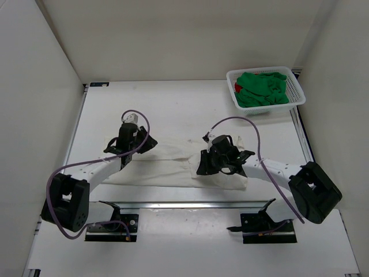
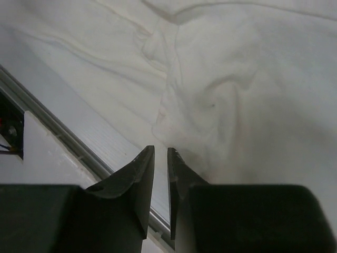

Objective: Fold and stack the t-shirts
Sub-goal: Fold the other side of the tshirt into a rectangle

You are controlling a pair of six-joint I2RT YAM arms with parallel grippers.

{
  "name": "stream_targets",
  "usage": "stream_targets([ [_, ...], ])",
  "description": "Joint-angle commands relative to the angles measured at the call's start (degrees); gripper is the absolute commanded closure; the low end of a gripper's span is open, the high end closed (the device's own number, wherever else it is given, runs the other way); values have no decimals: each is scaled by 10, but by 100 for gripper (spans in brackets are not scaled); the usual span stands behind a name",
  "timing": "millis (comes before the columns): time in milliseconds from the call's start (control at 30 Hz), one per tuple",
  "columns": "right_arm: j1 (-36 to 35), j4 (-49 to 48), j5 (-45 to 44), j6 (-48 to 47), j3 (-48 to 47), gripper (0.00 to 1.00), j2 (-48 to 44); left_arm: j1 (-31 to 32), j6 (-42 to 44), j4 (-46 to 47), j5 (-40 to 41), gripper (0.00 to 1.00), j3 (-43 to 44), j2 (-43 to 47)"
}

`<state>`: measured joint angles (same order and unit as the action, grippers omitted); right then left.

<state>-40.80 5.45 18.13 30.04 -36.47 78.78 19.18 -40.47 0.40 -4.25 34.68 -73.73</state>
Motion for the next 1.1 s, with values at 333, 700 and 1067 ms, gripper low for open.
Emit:
stream_targets([
  [333,-10,82,-52,-80,-69,90,-23,16,3,14,-17,65,33,-18],
  [700,-46,60,-61,-99,-98,73,78,17,-7,35,-20,65,-42,17],
  [1067,-60,46,-61,-94,-112,70,114,12,-7,44,-29,65,-63,12],
])
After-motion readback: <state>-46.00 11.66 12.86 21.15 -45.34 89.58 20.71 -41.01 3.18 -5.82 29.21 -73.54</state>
